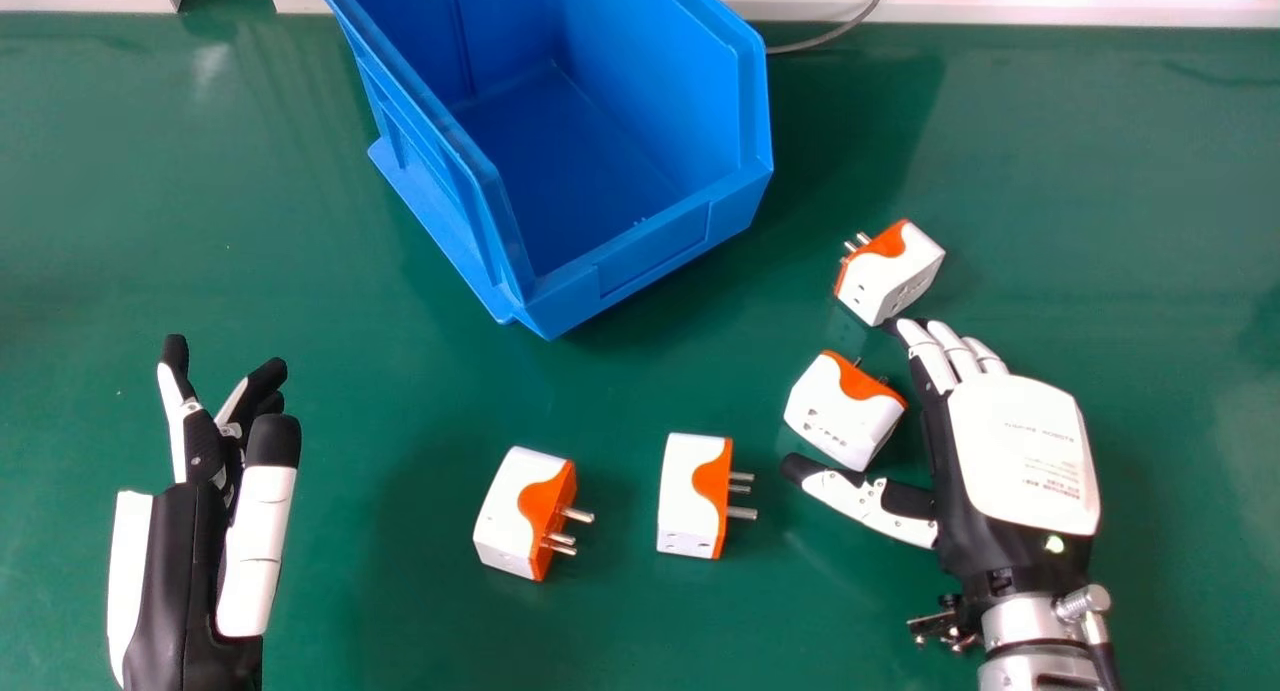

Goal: Pick all objects and put in blue box

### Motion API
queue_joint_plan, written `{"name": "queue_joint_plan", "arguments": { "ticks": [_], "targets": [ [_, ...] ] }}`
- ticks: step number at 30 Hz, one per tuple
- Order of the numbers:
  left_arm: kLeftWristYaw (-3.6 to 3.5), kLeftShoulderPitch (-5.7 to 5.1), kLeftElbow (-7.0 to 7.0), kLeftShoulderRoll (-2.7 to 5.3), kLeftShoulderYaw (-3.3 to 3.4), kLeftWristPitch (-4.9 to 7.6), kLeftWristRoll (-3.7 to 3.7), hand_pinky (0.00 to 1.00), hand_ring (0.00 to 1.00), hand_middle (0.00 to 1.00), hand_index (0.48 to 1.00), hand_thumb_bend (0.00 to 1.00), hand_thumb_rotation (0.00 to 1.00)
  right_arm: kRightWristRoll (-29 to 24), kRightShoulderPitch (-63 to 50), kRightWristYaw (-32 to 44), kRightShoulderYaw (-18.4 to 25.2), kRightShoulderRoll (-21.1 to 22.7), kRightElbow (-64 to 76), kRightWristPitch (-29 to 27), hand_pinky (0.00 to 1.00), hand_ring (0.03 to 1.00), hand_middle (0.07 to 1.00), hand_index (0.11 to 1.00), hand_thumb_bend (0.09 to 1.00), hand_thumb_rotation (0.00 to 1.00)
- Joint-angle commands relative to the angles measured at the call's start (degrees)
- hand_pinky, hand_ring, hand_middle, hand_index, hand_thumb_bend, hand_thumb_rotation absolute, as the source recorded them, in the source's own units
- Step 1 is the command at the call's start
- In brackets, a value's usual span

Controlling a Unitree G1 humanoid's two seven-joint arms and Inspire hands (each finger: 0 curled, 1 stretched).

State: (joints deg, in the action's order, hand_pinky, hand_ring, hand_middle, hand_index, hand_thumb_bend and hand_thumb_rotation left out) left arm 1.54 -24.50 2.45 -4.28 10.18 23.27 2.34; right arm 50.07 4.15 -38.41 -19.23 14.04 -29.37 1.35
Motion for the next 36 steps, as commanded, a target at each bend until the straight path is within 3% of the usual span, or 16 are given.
{"name": "queue_joint_plan", "arguments": {
  "ticks": [1,11,20,26,28,32,35,36],
  "targets": [
    [0.24,-0.34,1.26,-0.07,-0.02,0.58,0.42,0.85,0.91,0.91,0.953,0.88,1.0,-1.03,0.07,0.51,-0.15,0.06,-1.25,1.23,0.73,0.834,0.849,0.833,0.575,0.56],
    [0.01,-0.46,1.29,-0.18,0.06,0.82,0.08,0.85,0.91,0.91,0.955,0.88,1.0,-1.87,1.96,-1.41,-0.46,-0.36,-4.57,1.84,0.7,0.795,0.816,0.802,0.559,0.49],
    [0.27,-1.25,2.53,-0.18,-0.1,0.33,0.97,0.86,0.91,0.91,0.956,0.86,1.0,-0.95,5.13,-3.93,-1.11,-1.85,-7.84,5.44,0.64,0.722,0.744,0.734,0.55,0.44],
    [0.27,-1.73,3.13,-0.07,-0.24,0.12,1.1,0.86,0.91,0.91,0.956,0.85,1.0,0.15,7.05,-4.45,-2.66,-2.07,-9.59,8.22,0.53,0.573,0.611,0.61,0.592,0.29],
    [0.28,-2.04,3.55,-0.04,-0.28,0.0,1.19,0.86,0.91,0.91,0.955,0.85,1.0,-0.05,7.21,-3.44,-3.2,-1.7,-9.13,8.47,0.4,0.434,0.495,0.547,0.551,0.22],
    [0.12,-2.66,4.49,0.05,-0.31,-0.39,1.11,0.86,0.91,0.91,0.955,0.85,1.0,-0.92,7.43,0.88,-3.88,-0.18,-6.88,7.86,0.35,0.387,0.454,0.533,0.542,0.2],
    [-0.02,-2.88,5.04,0.03,-0.34,-0.71,0.96,0.85,0.91,0.91,0.949,0.86,1.0,-1.09,7.25,3.78,-3.98,0.54,-4.55,8.41,0.18,0.227,0.301,0.498,0.518,0.15],
    [-0.1,-2.98,5.21,0.0,-0.31,-0.77,0.85,0.85,0.91,0.91,0.949,0.86,1.0,-0.88,7.21,4.95,-4.12,0.69,-3.71,9.12,0.18,0.227,0.301,0.498,0.518,0.15]
  ]
}}
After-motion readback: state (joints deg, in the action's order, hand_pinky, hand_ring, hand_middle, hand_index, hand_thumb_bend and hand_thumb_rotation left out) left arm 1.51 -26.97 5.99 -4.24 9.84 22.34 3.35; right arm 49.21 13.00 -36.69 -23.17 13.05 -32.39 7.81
